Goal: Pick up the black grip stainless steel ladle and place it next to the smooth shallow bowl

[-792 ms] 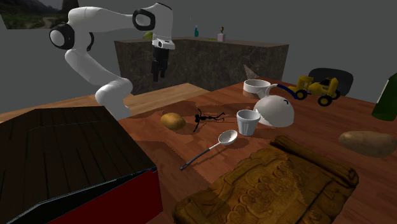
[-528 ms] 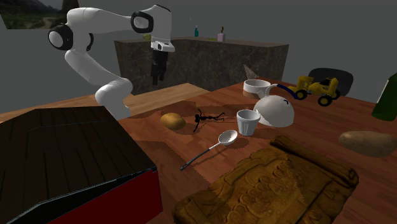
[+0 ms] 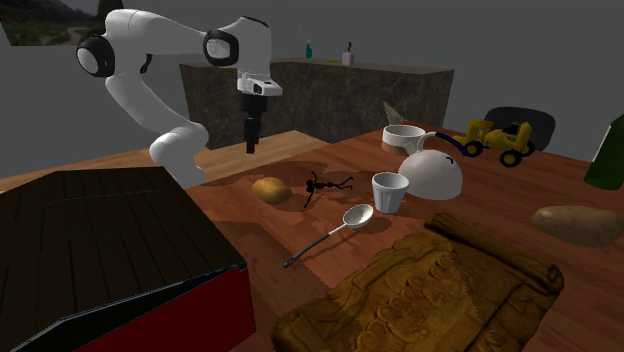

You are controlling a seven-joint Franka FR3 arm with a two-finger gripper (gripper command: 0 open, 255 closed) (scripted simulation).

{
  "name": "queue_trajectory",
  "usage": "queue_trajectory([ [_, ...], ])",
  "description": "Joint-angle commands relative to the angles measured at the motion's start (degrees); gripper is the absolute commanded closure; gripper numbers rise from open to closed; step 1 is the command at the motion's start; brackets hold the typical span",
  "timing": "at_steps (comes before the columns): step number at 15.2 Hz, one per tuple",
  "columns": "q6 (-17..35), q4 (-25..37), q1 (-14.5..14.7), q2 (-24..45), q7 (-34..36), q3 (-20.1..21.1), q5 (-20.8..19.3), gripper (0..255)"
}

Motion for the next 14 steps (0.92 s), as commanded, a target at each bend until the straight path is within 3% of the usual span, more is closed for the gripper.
queue_trajectory([
  [1,2.93,0.97,0.27,2.62,-4.44,-2.6,-1.5,0],
  [8,12.94,6.46,1.98,13.88,-19.99,-11.86,-3.48,0],
  [14,20.14,14.47,4.62,26.24,-34.66,-19.15,0.39,0],
])
